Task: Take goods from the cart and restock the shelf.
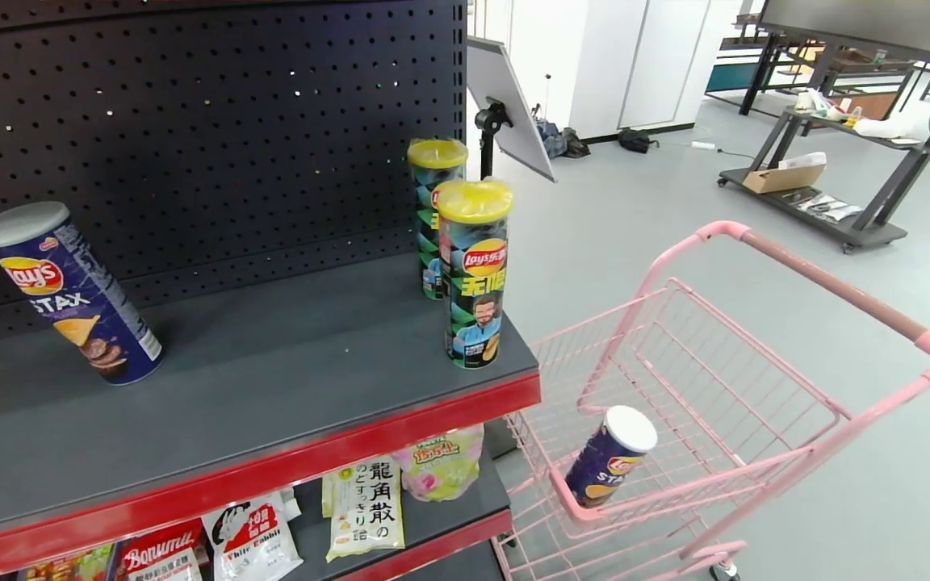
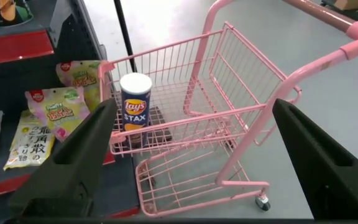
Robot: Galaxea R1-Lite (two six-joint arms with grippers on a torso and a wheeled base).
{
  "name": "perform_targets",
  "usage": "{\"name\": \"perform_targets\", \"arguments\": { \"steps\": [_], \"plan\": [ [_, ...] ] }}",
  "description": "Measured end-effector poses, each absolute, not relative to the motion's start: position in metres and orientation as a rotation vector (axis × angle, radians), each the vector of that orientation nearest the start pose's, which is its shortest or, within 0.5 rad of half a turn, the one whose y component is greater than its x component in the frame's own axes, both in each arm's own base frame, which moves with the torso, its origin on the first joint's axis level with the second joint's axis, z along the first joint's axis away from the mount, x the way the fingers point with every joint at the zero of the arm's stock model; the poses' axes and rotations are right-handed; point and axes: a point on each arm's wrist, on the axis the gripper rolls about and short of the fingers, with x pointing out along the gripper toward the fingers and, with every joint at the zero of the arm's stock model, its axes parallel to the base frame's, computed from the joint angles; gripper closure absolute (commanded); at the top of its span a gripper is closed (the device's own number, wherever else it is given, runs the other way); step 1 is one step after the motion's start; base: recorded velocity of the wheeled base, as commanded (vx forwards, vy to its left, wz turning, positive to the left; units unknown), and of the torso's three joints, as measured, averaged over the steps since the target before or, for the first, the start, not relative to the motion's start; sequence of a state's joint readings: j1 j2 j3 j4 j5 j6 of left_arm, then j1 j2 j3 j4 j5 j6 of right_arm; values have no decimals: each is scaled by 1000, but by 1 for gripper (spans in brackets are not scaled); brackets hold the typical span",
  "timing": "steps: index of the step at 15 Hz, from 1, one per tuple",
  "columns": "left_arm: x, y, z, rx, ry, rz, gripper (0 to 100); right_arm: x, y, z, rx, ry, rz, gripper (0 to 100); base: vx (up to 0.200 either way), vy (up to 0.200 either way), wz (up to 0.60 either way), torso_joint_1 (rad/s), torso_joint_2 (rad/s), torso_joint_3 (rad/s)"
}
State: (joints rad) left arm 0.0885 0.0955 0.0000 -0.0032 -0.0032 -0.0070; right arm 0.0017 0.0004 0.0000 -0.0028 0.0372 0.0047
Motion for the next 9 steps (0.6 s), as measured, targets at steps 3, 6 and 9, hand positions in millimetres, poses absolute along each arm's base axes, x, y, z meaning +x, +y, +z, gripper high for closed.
{"name": "perform_targets", "arguments": {
  "steps": [3,6,9],
  "plan": [
    [-15,-1,78,-12,92,86,0,-23,1,76,5,-2,39,0,0,0,0,-134,351,214],
    [-15,-1,78,-11,92,85,0,-23,1,76,6,-2,37,0,0,0,0,-142,365,229],
    [-15,-1,78,-11,92,86,0,-23,1,76,6,-2,37,0,0,0,0,-149,391,240]
  ]
}}
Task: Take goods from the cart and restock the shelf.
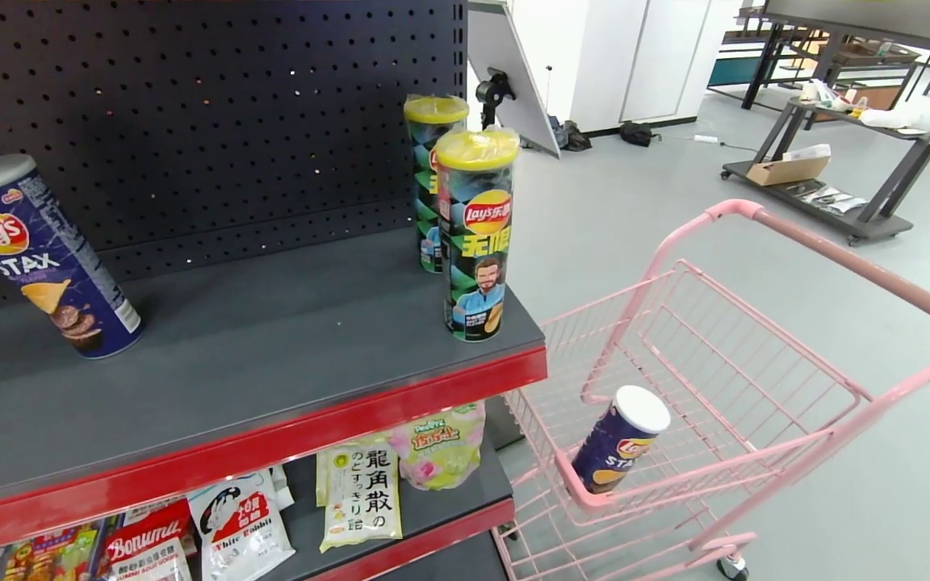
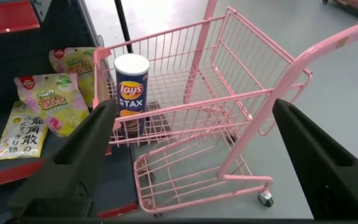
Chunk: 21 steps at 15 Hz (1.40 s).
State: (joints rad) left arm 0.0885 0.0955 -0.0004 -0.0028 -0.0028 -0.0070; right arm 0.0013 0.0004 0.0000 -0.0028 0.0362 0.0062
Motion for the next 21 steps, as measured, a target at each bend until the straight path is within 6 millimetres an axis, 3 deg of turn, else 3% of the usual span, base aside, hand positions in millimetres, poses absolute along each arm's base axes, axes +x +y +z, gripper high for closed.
{"name": "perform_targets", "arguments": {
  "steps": [10,13,15,17,19,21],
  "plan": [
    [-15,-1,78,-12,92,86,0,-23,1,76,0,0,37,0,0,0,0,-161,498,329],
    [-15,-1,78,-11,92,86,0,-23,0,79,4,-15,19,0,0,0,0,-45,162,115],
    [-15,-1,78,-10,92,86,0,-28,0,104,61,-60,20,0,0,0,0,0,0,0],
    [-15,-1,78,-10,92,86,0,-30,1,153,104,-98,62,0,0,0,0,0,0,0],
    [-15,-1,78,-10,92,86,0,-9,2,198,132,-41,132,0,0,0,0,0,0,0],
    [-15,-1,78,-10,92,86,0,31,5,220,172,55,189,0,0,0,0,0,0,0]
  ]
}}
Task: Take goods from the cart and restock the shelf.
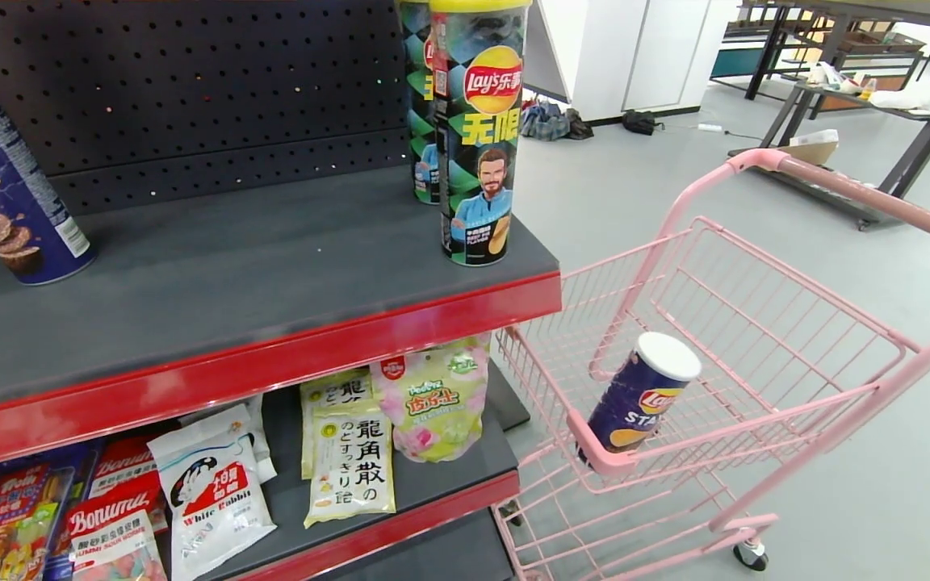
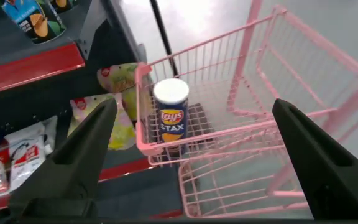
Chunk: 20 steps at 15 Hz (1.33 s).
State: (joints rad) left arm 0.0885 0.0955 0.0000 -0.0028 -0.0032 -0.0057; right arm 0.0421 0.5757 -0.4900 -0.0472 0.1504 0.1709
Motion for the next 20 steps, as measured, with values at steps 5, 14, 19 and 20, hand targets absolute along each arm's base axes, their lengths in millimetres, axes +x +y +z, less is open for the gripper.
{"name": "perform_targets", "arguments": {
  "steps": [5,14,19,20],
  "plan": [
    [-15,-1,78,-10,92,86,0,148,15,204,229,245,286,0,0,0,0,0,0,0],
    [-15,-1,78,-8,93,85,0,231,48,136,230,483,389,0,0,0,0,0,0,0],
    [-15,-1,78,-8,93,85,0,255,58,111,210,498,402,0,0,0,0,0,0,0],
    [-15,-1,78,-8,93,85,0,259,62,106,205,507,407,0,0,0,0,0,0,0]
  ]
}}
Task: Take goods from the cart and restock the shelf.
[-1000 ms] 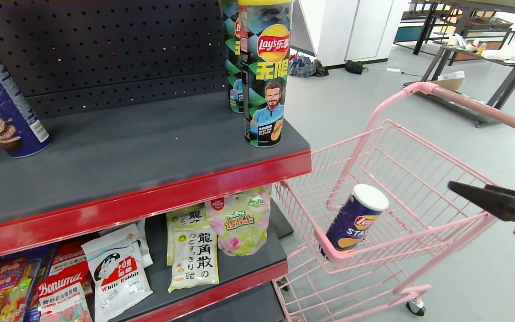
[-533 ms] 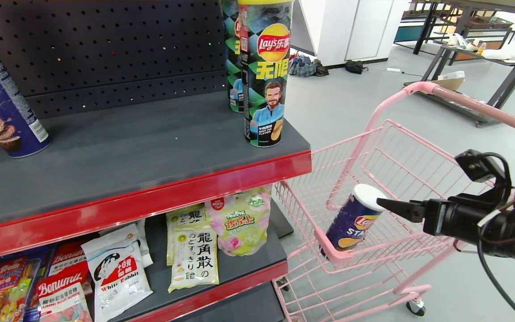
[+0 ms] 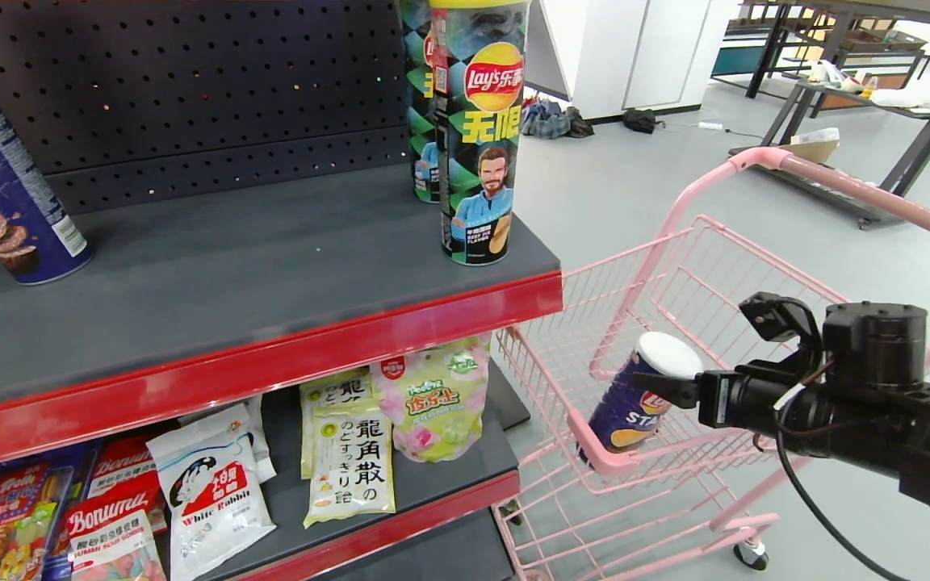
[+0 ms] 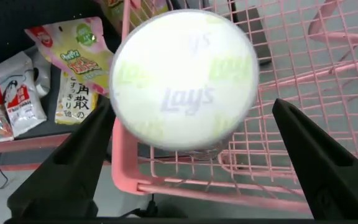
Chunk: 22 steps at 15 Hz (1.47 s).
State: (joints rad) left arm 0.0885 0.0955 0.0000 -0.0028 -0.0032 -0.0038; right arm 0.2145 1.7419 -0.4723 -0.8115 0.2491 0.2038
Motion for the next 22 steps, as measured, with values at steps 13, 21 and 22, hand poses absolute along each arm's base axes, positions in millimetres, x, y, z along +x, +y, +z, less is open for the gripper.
{"name": "perform_targets", "arguments": {
  "steps": [13,21,22],
  "plan": [
    [-15,-1,78,-9,93,86,0,294,81,70,189,495,407,100,0,0,0,0,0,0],
    [-15,-1,78,-9,93,85,0,313,78,114,128,346,400,100,0,0,0,0,0,0],
    [-15,-1,78,-9,92,85,0,315,73,129,112,321,389,100,0,0,0,0,0,0]
  ]
}}
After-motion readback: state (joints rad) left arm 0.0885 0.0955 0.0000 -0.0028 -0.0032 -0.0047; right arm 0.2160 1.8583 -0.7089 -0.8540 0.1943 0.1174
